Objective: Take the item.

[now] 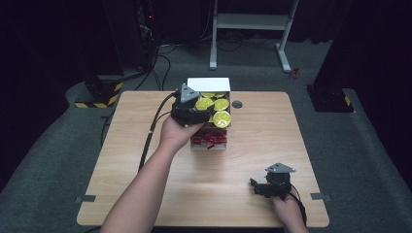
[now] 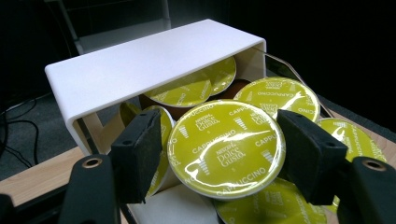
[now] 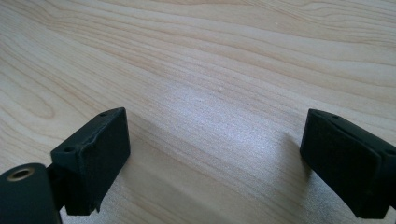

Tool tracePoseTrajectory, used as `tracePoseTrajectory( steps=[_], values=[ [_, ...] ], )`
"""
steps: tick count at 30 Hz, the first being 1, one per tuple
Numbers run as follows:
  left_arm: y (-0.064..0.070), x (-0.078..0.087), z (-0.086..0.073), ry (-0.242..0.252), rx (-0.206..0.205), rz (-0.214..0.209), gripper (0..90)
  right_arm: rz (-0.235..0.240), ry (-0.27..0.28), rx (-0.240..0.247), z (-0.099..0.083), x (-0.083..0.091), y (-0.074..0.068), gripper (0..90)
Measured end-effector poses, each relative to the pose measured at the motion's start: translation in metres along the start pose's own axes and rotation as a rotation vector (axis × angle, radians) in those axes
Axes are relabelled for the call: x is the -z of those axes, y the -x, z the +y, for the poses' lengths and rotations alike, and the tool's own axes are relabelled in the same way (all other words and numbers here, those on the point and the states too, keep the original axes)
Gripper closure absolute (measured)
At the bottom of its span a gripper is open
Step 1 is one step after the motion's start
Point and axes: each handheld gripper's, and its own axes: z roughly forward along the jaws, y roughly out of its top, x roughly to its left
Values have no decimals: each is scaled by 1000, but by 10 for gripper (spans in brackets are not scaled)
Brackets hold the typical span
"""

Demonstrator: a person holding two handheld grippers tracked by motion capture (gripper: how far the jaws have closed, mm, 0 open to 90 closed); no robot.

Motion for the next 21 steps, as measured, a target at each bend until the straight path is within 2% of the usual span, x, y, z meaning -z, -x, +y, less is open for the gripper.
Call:
tracePoseTrajectory(
  steps=[9, 21],
  values=[
    [3, 6, -5, 29, -7, 10, 386, 1, 0, 1, 0, 0, 0, 83],
    [7, 12, -4, 46, -22, 20, 389, 4, -3, -5, 0, 0, -1, 84]
  ],
)
